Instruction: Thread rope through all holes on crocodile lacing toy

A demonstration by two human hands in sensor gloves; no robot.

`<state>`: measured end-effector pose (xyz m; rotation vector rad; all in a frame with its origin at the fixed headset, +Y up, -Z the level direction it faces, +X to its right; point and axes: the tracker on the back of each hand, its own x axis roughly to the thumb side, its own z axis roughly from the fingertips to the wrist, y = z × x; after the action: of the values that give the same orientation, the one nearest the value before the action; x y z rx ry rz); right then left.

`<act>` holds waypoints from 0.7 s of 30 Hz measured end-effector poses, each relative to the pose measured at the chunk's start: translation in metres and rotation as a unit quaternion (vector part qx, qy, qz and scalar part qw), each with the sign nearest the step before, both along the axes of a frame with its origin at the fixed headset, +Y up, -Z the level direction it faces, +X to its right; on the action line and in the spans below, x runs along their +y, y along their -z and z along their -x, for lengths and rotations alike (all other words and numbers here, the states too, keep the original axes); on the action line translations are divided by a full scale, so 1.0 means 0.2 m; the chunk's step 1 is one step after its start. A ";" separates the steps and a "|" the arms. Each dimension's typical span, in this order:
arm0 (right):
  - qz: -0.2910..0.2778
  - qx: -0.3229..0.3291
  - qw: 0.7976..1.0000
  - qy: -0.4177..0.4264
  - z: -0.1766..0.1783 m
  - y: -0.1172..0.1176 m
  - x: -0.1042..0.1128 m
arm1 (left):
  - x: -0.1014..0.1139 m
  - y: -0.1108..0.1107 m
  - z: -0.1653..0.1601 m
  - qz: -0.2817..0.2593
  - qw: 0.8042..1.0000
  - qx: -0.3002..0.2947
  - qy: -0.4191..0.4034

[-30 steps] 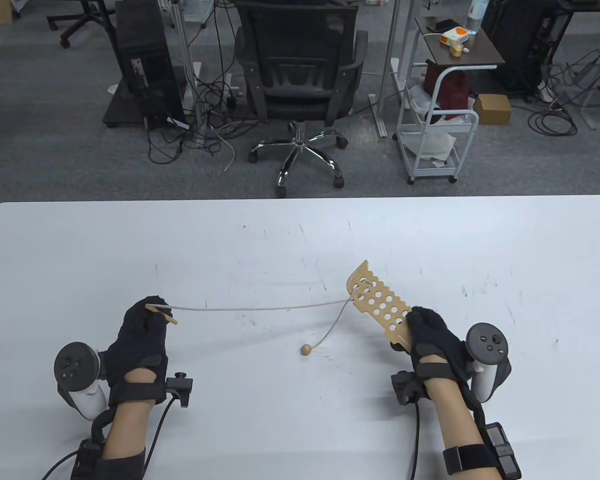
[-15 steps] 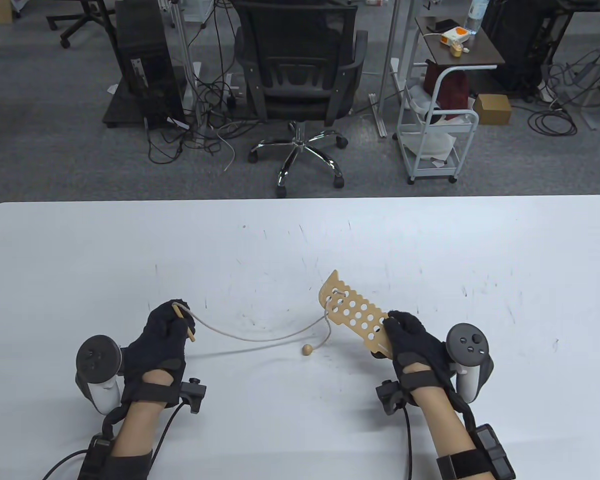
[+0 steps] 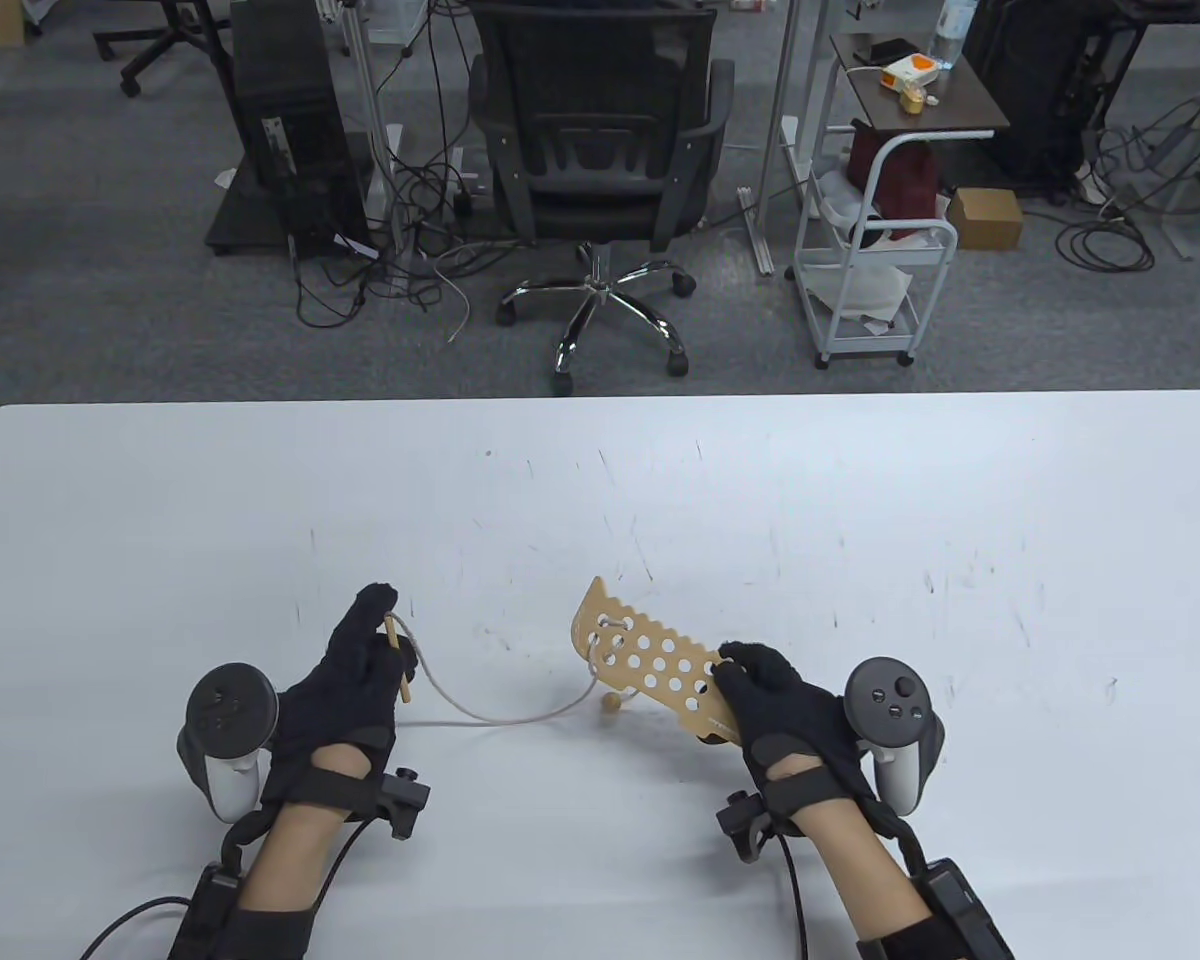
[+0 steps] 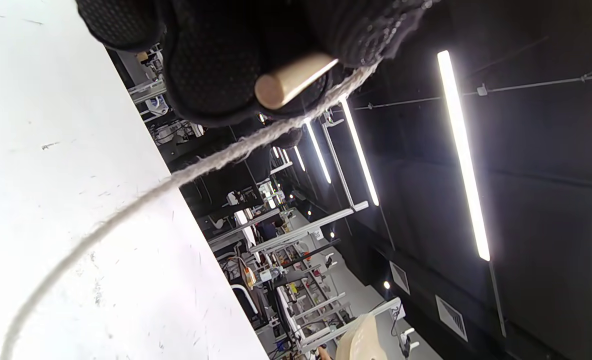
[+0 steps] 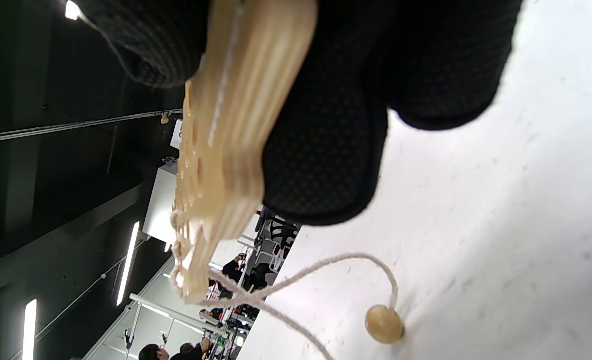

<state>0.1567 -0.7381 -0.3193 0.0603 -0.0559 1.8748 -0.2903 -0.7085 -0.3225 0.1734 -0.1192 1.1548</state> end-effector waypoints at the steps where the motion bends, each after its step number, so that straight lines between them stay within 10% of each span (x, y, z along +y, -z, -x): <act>1: -0.001 0.002 1.000 0.000 0.01 0.00 0.00 | 0.00 0.00 0.00 -0.002 1.000 -0.002 0.002; 21: -0.019 0.047 0.999 0.009 0.10 -0.07 0.04 | -0.03 0.01 -0.08 0.004 0.999 -0.018 0.046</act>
<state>0.1359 -0.7305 -0.3060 0.1724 -0.0271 1.8506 -0.2750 -0.7148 -0.3240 0.1377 -0.1534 1.0671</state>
